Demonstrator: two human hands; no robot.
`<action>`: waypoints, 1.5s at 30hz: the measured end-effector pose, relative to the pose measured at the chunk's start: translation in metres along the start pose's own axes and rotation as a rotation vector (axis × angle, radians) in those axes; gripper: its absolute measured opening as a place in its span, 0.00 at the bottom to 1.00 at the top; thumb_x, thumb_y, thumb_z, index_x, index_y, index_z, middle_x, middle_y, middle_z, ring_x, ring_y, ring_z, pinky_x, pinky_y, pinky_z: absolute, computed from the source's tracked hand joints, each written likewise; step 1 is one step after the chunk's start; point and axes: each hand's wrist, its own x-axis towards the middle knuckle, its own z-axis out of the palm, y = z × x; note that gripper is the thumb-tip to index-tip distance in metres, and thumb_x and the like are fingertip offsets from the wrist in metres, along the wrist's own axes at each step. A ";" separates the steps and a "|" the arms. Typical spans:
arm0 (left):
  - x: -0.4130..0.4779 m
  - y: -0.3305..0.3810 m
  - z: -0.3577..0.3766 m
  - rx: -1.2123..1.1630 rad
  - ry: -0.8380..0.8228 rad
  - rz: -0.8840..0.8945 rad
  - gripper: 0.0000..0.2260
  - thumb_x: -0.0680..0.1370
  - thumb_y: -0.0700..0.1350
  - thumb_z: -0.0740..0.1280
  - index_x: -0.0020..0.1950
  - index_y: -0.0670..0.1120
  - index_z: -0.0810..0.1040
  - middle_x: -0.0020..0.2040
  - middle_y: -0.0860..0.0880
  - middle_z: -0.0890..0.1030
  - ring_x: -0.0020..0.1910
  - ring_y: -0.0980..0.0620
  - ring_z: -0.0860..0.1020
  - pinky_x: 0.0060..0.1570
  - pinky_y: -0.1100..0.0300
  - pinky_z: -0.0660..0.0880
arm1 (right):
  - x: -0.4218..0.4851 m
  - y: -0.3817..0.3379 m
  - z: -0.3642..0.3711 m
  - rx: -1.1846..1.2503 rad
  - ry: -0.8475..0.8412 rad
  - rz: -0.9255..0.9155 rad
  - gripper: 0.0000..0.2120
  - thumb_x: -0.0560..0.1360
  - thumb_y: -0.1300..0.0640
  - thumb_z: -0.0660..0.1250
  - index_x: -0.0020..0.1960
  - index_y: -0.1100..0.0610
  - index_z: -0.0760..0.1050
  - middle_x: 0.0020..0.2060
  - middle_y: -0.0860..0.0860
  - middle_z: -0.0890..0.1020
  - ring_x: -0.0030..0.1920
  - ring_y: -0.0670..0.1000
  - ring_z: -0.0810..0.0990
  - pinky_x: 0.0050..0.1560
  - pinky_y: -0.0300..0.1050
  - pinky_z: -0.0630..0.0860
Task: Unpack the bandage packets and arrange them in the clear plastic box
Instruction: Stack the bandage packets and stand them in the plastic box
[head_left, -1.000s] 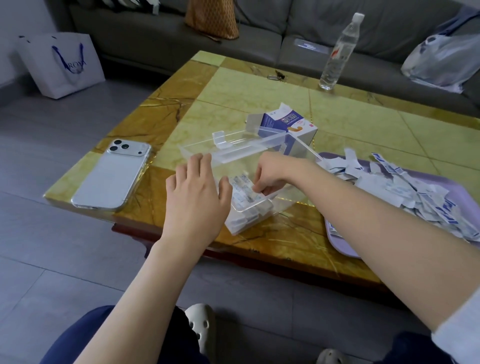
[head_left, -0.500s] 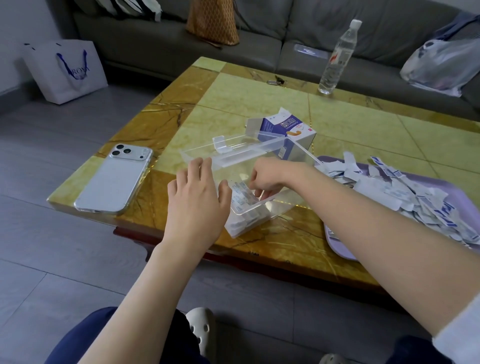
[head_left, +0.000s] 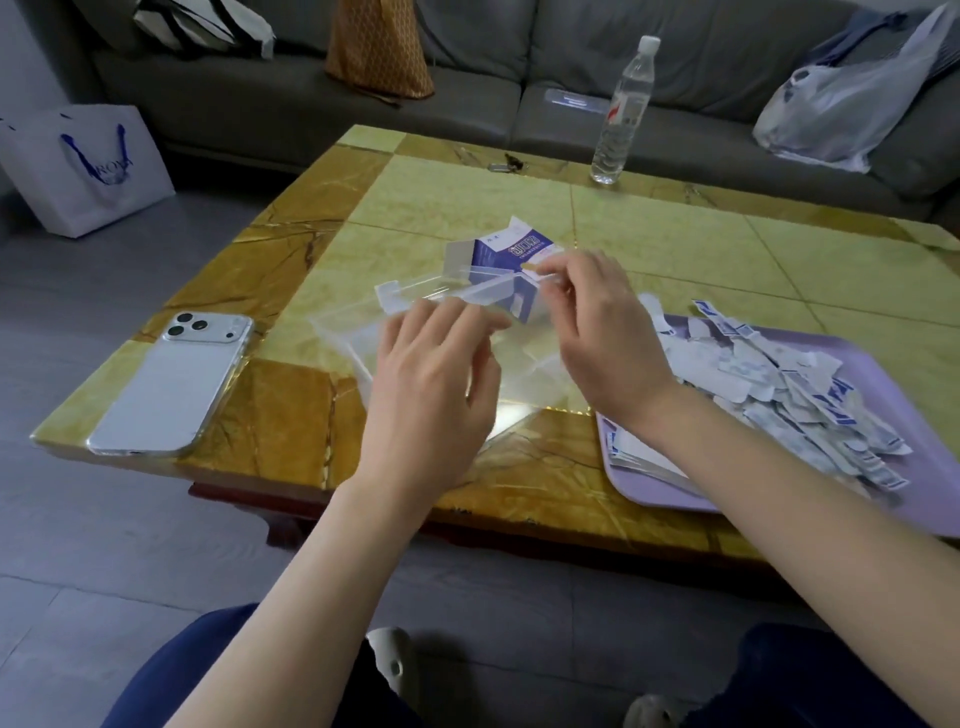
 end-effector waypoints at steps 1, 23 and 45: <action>0.000 0.007 0.006 -0.035 -0.032 0.052 0.09 0.75 0.38 0.59 0.50 0.43 0.78 0.44 0.49 0.79 0.45 0.49 0.73 0.48 0.59 0.65 | -0.007 0.010 -0.007 -0.009 0.024 0.009 0.09 0.80 0.59 0.56 0.55 0.60 0.73 0.48 0.50 0.75 0.50 0.47 0.71 0.47 0.34 0.63; -0.003 0.064 0.124 0.212 -0.819 0.225 0.14 0.76 0.51 0.63 0.61 0.53 0.74 0.59 0.54 0.74 0.58 0.49 0.66 0.54 0.58 0.59 | -0.097 0.107 -0.075 -0.310 -0.664 0.169 0.14 0.75 0.45 0.65 0.58 0.47 0.78 0.49 0.45 0.77 0.51 0.49 0.76 0.46 0.43 0.71; -0.001 0.066 0.139 0.209 -0.715 0.156 0.10 0.79 0.46 0.61 0.60 0.47 0.70 0.57 0.48 0.71 0.57 0.47 0.69 0.52 0.58 0.64 | -0.116 0.108 -0.050 0.105 -0.346 0.436 0.22 0.74 0.73 0.58 0.65 0.58 0.70 0.61 0.54 0.74 0.62 0.50 0.72 0.61 0.35 0.65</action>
